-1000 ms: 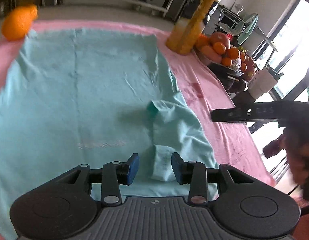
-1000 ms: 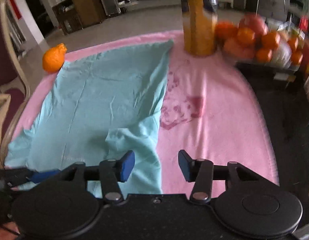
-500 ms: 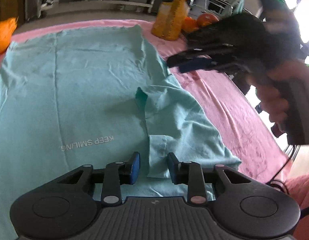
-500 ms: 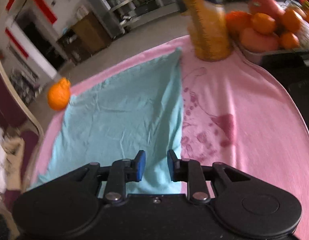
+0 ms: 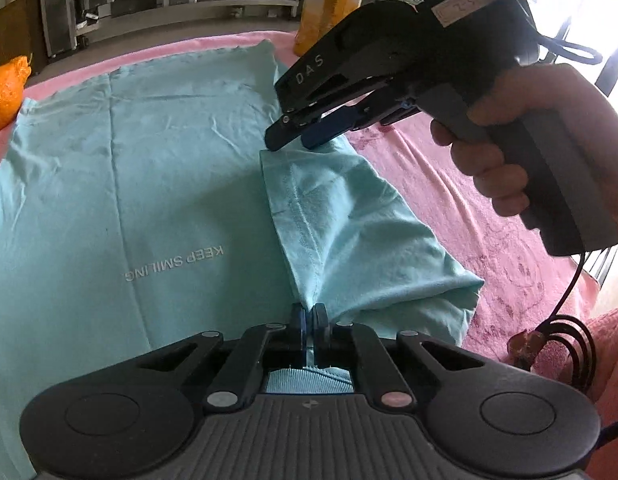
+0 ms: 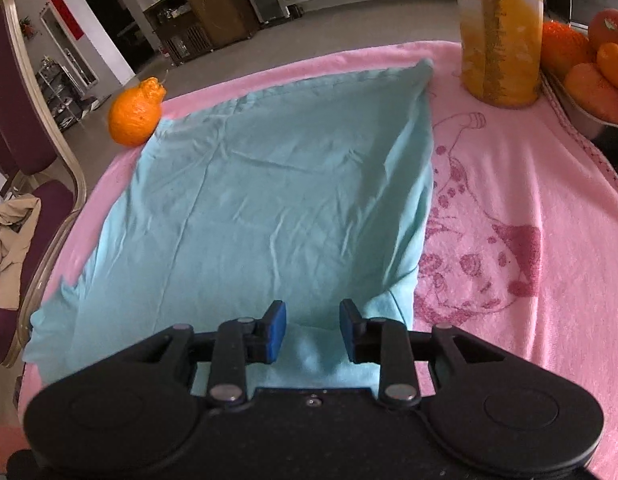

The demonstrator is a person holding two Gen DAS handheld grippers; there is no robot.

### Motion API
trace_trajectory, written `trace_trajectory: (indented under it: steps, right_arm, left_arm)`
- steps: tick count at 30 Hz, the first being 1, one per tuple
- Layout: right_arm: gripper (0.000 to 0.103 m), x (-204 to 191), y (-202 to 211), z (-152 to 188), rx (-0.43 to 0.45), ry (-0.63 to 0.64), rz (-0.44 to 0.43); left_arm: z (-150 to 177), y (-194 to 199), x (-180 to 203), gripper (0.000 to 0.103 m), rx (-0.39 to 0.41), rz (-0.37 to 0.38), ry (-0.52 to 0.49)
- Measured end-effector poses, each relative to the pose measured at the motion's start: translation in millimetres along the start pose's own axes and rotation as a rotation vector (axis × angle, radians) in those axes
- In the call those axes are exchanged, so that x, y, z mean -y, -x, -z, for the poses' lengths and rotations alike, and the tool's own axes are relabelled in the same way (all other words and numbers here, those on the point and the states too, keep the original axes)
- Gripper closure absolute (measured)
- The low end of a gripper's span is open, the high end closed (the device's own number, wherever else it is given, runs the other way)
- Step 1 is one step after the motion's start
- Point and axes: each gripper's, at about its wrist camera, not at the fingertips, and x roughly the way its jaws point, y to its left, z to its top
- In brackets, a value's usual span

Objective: Fold clothes

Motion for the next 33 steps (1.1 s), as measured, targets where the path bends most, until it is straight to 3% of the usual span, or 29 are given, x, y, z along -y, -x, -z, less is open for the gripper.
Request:
trace_trajectory:
  steps: [3,6,10,11,12,13,14,16,19,22,25,29,33]
  right_arm:
    - [0.073,-7,-9,1,-0.013,0.046,-0.006]
    - [0.098,-16,-15,3,0.015,0.097,0.028]
    - [0.1,-29,-14,4,0.09,0.16,0.012]
    - [0.099,-33,-16,5,0.08,0.177,0.014]
    - [0.092,-35,-21,6,0.053,0.192,0.025]
    - [0.074,-36,-25,6,0.025,0.201,0.038]
    - [0.067,-35,-25,6,0.016,0.2,0.052]
    - [0.056,-29,-10,4,0.053,0.165,0.055]
    - [0.053,-9,29,4,0.145,0.041,0.053]
    - [0.056,23,56,15,0.173,-0.11,0.082]
    - [0.067,52,55,33,0.071,-0.257,0.063]
    - [0.066,62,59,69,-0.058,-0.305,0.086]
    - [0.068,72,74,111,-0.104,-0.401,-0.002]
  left_arm:
    - [-1,0,0,0.101,-0.002,0.002,0.008]
    - [-1,-1,3,0.101,-0.003,-0.003,0.002]
    - [0,-1,4,0.101,-0.002,-0.01,-0.006]
    - [0,-1,4,0.099,-0.002,-0.009,-0.007]
    - [0,0,3,0.098,-0.007,-0.011,0.002]
    - [-1,0,1,0.096,-0.012,-0.012,0.01]
    - [-2,1,0,0.09,-0.017,-0.014,0.019]
    - [-2,10,-6,0.086,-0.021,-0.014,0.061]
    - [-2,32,-13,0.086,0.048,-0.034,0.083]
    - [-6,37,-13,0.089,0.109,-0.036,0.1]
    - [-7,28,-7,0.091,0.132,-0.012,0.087]
    - [-6,9,5,0.092,0.121,-0.027,0.011]
    - [-4,-2,-5,0.093,0.084,-0.031,0.04]
